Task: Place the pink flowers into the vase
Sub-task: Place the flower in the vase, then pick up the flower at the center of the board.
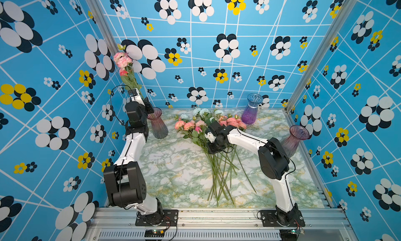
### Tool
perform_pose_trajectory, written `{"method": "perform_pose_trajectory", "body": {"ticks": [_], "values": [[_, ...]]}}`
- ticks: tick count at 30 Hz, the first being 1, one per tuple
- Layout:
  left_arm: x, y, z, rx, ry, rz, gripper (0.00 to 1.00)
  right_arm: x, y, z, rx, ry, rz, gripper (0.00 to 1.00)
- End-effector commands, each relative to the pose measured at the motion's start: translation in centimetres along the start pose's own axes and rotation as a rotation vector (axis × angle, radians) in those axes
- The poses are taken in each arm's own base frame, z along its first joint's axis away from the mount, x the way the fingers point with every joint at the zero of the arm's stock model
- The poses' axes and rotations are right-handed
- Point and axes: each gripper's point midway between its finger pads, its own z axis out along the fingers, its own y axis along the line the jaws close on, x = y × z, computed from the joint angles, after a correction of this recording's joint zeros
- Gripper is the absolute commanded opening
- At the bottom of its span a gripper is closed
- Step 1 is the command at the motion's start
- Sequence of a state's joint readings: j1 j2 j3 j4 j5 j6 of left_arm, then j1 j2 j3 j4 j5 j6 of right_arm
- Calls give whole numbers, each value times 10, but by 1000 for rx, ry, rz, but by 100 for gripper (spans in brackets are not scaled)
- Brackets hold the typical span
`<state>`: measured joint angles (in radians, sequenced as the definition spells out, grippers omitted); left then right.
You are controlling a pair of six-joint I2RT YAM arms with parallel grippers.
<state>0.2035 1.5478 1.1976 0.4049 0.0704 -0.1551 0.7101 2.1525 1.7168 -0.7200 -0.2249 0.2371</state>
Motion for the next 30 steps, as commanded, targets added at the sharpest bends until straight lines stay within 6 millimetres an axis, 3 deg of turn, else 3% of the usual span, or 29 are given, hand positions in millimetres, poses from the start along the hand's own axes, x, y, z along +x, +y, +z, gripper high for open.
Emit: {"method": "perform_pose_trajectory", "body": {"ticks": [1, 7, 11, 14, 18, 20, 22, 25, 30], "values": [[-16, 0, -10, -1, -40, 18, 32, -8, 6, 0, -19, -14, -2, 18], [-22, -2, -17, 7, -48, 9, 41, -10, 7, -4, -19, -20, -11, 7], [-26, -5, -24, 12, -45, 7, 56, -15, 11, -10, -28, -35, -22, 3], [-28, -7, -30, 17, -40, 7, 75, -19, 12, -16, -25, -46, -31, 0], [-34, -14, -42, 30, -47, 21, 100, -26, 15, -28, -19, -67, -51, 0], [-38, -17, -45, 37, -43, 21, 99, -25, 14, -29, -10, -59, -52, 2], [-41, -24, -50, 54, -38, 17, 100, -21, 10, -26, 7, -41, -50, 11], [-44, -45, -57, 105, -32, 15, 100, -12, 10, -19, -12, -23, -44, 16], [-35, -114, -72, 273, 0, 54, 100, 5, 7, -4, -17, 11, -23, 17]]}}
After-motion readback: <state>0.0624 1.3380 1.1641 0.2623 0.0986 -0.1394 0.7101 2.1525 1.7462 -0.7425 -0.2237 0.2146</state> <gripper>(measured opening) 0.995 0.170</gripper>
